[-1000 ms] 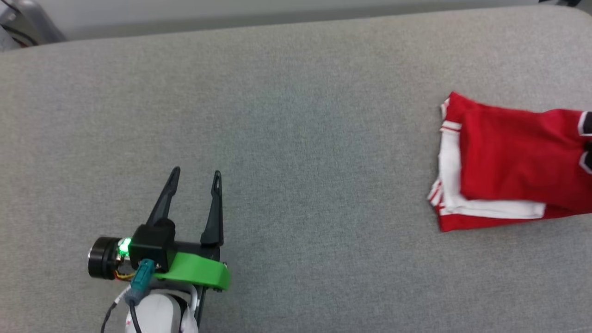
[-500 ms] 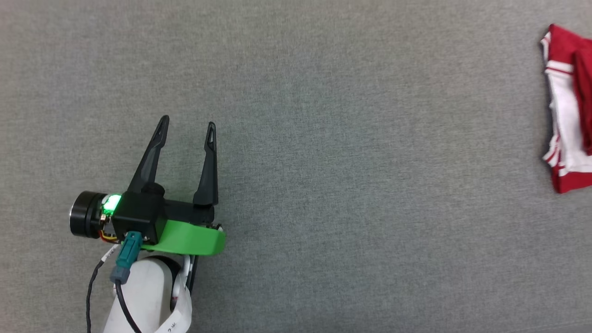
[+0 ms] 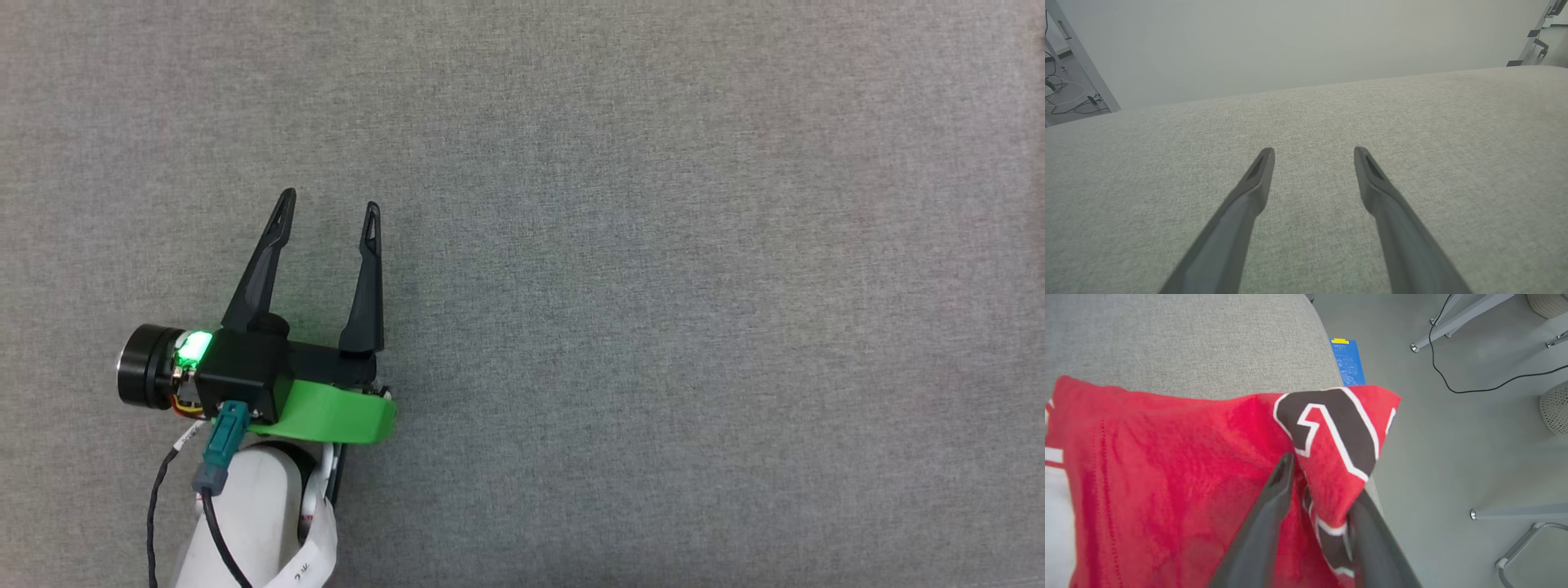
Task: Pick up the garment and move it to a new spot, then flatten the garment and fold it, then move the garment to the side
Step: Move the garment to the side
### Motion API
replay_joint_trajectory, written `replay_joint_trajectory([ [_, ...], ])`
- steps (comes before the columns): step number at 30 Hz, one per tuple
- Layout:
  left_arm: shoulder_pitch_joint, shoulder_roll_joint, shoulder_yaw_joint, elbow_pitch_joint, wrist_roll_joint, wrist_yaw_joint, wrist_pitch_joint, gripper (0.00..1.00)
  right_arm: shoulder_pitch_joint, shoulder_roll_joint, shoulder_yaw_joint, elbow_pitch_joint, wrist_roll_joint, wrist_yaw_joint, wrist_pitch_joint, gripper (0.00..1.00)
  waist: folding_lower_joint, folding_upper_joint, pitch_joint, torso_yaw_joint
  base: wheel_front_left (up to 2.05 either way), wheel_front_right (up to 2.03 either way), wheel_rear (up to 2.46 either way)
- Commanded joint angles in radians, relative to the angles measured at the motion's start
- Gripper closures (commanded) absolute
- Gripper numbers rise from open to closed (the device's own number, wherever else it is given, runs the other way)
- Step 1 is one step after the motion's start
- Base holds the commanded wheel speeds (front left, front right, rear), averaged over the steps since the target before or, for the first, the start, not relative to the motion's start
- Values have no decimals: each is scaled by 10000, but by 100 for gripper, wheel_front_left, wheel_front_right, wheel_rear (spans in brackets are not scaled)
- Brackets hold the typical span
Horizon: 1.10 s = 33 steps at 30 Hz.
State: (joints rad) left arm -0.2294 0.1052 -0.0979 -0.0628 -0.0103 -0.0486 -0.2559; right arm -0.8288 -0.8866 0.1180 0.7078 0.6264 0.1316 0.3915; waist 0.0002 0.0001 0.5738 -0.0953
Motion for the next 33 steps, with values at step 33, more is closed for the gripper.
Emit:
replay_joint_trajectory([
  [33, 2070, -384, 385, 1098, -613, 235, -59, 0, 4056, 4607, -1607, -5422, -3835, -9, -6530, 0, -2, -1, -4504, 1594, 0, 0, 0],
])
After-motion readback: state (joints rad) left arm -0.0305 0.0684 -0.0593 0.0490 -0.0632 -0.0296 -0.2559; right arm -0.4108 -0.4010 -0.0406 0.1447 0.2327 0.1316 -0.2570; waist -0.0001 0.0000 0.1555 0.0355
